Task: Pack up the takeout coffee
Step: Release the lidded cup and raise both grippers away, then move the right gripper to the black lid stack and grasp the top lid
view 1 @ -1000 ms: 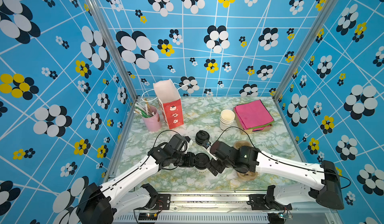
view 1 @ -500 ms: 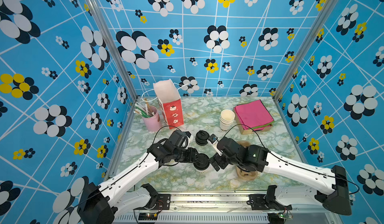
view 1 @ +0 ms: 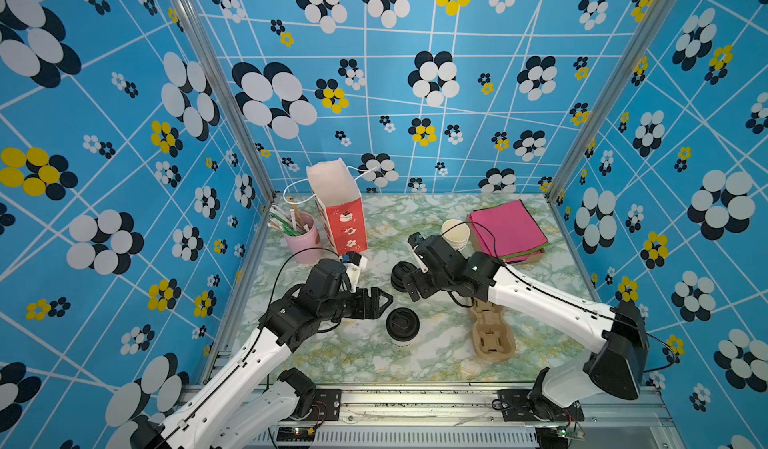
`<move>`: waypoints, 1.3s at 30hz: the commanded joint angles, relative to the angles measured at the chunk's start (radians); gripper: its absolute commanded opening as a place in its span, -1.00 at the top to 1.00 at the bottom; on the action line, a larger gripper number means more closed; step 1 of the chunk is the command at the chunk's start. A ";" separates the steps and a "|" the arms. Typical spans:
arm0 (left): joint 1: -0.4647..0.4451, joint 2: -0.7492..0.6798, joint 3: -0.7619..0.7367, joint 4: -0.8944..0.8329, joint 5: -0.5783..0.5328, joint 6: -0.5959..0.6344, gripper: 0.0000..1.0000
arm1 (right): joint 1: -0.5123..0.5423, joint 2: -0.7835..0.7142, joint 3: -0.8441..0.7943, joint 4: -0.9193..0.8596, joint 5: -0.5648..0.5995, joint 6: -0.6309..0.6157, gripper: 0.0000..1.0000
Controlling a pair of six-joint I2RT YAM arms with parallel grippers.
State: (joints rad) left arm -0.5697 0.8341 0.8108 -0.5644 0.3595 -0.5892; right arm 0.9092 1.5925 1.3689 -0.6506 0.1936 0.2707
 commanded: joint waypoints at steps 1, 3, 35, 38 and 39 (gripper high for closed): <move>0.019 -0.029 -0.042 0.029 0.019 0.017 -0.76 | -0.019 0.096 0.078 -0.046 -0.010 0.008 -0.98; 0.026 -0.036 -0.054 0.038 0.027 0.013 -0.77 | -0.026 0.159 0.129 -0.052 -0.003 -0.012 -0.98; 0.092 -0.107 -0.159 0.112 0.039 -0.037 -0.83 | -0.025 0.670 0.493 -0.208 0.202 -0.276 -0.98; 0.096 -0.103 -0.161 0.114 0.045 -0.036 -0.83 | -0.026 0.701 0.523 -0.220 0.239 -0.299 -0.98; 0.098 -0.101 -0.163 0.113 0.046 -0.036 -0.83 | -0.027 0.710 0.532 -0.222 0.255 -0.309 -0.98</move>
State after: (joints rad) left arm -0.4835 0.7364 0.6643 -0.4637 0.3859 -0.6201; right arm 0.8856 2.2707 1.8668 -0.8303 0.3851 -0.0029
